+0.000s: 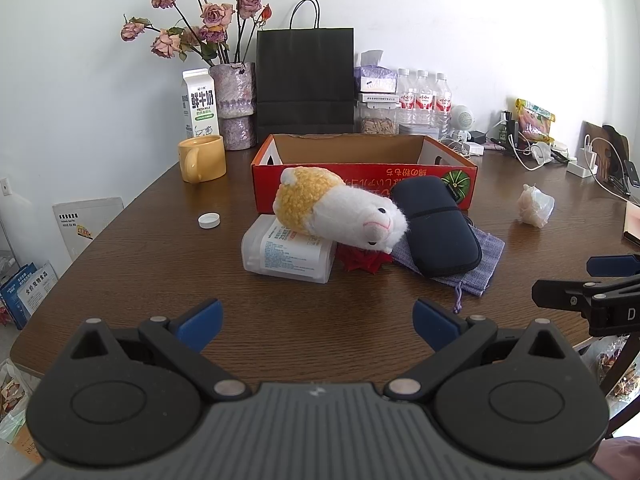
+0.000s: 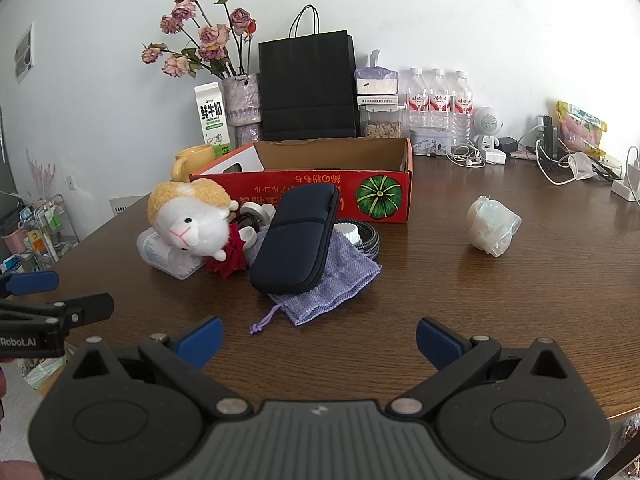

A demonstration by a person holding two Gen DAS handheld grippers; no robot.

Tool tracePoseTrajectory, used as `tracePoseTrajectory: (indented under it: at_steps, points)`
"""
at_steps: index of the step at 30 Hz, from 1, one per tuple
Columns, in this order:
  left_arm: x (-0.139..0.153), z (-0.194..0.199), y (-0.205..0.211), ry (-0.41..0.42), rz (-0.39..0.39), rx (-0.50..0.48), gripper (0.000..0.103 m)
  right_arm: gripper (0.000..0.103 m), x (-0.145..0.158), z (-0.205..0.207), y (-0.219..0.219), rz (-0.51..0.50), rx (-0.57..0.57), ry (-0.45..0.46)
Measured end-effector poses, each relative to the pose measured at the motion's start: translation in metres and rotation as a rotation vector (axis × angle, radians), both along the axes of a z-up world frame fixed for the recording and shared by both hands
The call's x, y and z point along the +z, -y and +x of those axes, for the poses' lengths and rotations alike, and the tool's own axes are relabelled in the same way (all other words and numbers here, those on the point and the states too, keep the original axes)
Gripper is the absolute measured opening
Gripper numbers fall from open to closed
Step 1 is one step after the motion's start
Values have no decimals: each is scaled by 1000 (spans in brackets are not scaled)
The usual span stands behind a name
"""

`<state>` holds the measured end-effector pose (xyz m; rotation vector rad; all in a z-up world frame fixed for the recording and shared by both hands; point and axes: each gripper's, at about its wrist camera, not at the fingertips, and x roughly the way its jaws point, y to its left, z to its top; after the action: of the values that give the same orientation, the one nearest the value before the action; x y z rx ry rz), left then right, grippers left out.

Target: Organize objects

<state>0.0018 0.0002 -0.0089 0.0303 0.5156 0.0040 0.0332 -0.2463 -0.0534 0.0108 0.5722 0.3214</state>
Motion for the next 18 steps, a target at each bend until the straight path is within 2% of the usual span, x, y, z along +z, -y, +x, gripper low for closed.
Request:
tracePoseTrajectory:
  at_steps: [18]
  points:
    - [-3, 9, -2, -22, -11, 2, 103, 103, -6, 9, 3, -5, -10, -16]
